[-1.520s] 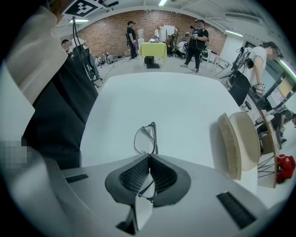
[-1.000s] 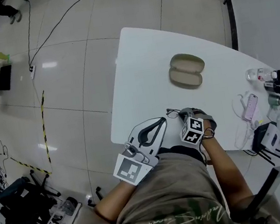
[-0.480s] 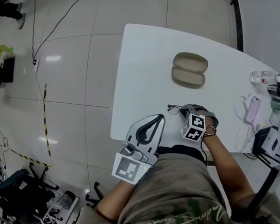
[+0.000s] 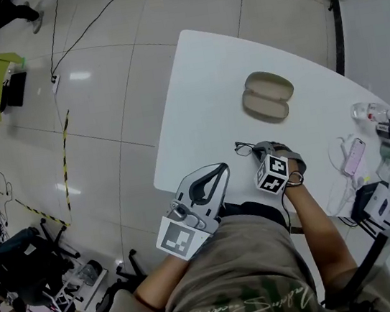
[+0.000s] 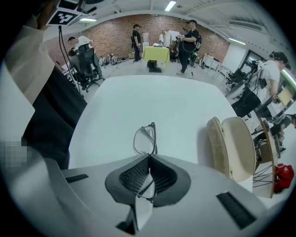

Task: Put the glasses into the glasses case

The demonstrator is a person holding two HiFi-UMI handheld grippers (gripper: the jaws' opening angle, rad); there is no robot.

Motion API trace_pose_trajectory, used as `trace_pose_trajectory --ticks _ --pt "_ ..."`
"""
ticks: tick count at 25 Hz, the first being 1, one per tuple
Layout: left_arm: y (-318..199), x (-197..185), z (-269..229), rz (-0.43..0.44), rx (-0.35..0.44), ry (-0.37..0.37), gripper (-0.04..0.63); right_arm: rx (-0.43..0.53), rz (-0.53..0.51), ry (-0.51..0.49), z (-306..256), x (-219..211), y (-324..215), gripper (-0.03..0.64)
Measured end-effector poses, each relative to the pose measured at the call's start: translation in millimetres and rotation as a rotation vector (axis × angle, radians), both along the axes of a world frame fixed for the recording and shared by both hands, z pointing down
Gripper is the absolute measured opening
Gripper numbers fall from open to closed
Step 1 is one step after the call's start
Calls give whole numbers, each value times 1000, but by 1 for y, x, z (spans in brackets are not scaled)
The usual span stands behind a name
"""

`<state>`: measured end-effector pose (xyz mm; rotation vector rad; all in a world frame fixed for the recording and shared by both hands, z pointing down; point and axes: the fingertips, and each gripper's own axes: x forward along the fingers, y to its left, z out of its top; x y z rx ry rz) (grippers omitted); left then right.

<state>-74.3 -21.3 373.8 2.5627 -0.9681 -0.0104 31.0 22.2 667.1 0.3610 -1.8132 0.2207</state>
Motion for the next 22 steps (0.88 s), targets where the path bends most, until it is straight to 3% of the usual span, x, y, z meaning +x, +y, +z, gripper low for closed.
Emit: trace_pose_trajectory --ticks 22 --pt "12 12 -1 -15 2 -4 0 54 8 -27 -5 12 -15 20"
